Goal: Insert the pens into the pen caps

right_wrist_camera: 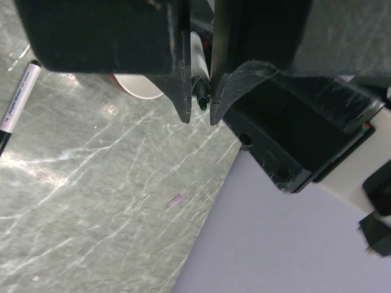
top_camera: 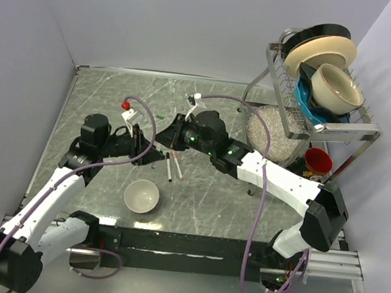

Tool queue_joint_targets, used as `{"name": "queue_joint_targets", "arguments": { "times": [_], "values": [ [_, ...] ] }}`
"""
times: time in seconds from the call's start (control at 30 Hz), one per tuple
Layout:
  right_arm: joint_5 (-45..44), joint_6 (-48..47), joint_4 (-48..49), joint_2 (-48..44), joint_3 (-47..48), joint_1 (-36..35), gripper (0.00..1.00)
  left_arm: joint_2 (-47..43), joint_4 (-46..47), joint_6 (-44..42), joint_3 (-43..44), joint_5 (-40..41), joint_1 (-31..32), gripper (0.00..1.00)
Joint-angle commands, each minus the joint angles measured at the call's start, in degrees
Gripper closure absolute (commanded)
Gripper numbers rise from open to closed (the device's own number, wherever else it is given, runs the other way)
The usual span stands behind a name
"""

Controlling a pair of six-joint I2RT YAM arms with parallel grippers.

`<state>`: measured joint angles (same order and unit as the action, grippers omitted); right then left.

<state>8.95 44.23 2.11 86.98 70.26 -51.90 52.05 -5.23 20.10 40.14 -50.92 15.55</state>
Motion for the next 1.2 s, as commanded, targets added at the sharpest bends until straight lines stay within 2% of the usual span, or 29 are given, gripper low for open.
{"name": "queue_joint_targets", "arguments": {
  "times": [0.0,0.17,0.2,0.23,0.27,0.33,0.37,0.4,0.43,0.57,0.6,0.63,0.73,0.83,0.87,0.93,0.97,1.03,1.07,1.1,1.17],
  "values": [
    [2.3,-1.8,2.2,-1.6,3.0,0.2,1.0,-1.5,1.5,-0.8,0.7,-0.9,0.4,0.78],
    [1.5,-2.9,1.2,-2.3,3.5,0.1,1.0,-1.0,0.5,-1.6,1.0,-0.9,0.4,0.73],
    [1.7,-3.3,1.1,-2.3,3.7,0.1,1.0,-1.1,0.7,-1.3,1.0,-0.8,0.4,0.76],
    [1.9,-3.4,1.4,-2.4,3.7,0.1,1.0,-1.1,0.7,-1.3,1.0,-0.9,0.4,0.84],
    [1.9,-3.5,1.5,-2.4,3.8,0.1,1.0,-1.1,0.8,-1.3,1.0,-1.3,0.4,0.97],
    [2.4,-4.1,1.7,-2.4,4.2,0.1,1.0,-0.9,0.5,-0.4,1.2,-1.1,0.4,0.99],
    [2.6,-4.1,1.6,-2.4,4.3,0.1,1.0,-0.7,0.4,-0.1,1.3,-0.9,0.4,0.96],
    [3.0,-4.6,1.6,-2.3,4.5,0.1,1.0,-0.5,0.4,0.1,1.2,-1.3,0.4,0.82],
    [3.1,-4.7,1.6,-2.3,4.6,0.1,1.0,-0.2,0.6,0.3,1.1,-1.7,0.4,0.75],
    [3.3,-4.9,1.8,-2.6,4.6,0.1,1.0,0.2,0.4,0.0,0.7,-3.2,0.5,0.63],
    [3.4,-5.1,1.8,-2.7,4.7,0.1,1.0,0.0,0.1,-0.1,0.7,-2.5,0.4,0.63],
    [3.4,-5.1,1.7,-2.5,4.9,0.1,1.0,-0.2,-0.2,-0.3,0.6,-2.3,0.4,0.65],
    [3.4,-5.5,1.4,-2.7,5.2,0.0,1.0,-1.0,-0.7,-0.8,0.6,-1.6,0.4,0.99],
    [2.7,-5.9,0.9,-3.0,5.1,0.1,1.0,-2.3,-0.5,-1.0,-0.1,-0.4,0.4,0.99],
    [2.9,-6.6,0.8,-3.0,5.4,0.0,0.86,-3.1,-0.4,-0.9,-0.2,0.5,0.4,0.99],
    [2.2,-7.3,-0.8,-3.1,6.5,0.2,0.73,-4.1,0.0,-0.1,-0.7,3.3,0.4,0.99],
    [1.4,-8.2,-1.3,-3.4,7.5,0.5,0.61,-5.5,0.5,0.4,-0.9,6.8,0.5,0.99],
    [0.3,-9.2,-1.7,-3.7,8.7,0.8,0.47,-6.6,1.5,1.4,-1.8,8.7,0.4,0.99],
    [-0.6,-9.5,-1.7,-4.1,9.4,1.2,0.24,-7.7,2.7,2.0,-2.1,10.0,0.4,0.99],
    [-1.7,-9.5,-1.7,-4.1,9.8,2.0,0.16,-8.0,3.0,2.6,-2.3,10.1,0.4,0.99],
    [-1.0,-9.0,-1.7,-3.8,10.1,3.5,0.12,-8.2,3.6,4.1,-2.3,11.4,0.4,0.99]
  ]
}}
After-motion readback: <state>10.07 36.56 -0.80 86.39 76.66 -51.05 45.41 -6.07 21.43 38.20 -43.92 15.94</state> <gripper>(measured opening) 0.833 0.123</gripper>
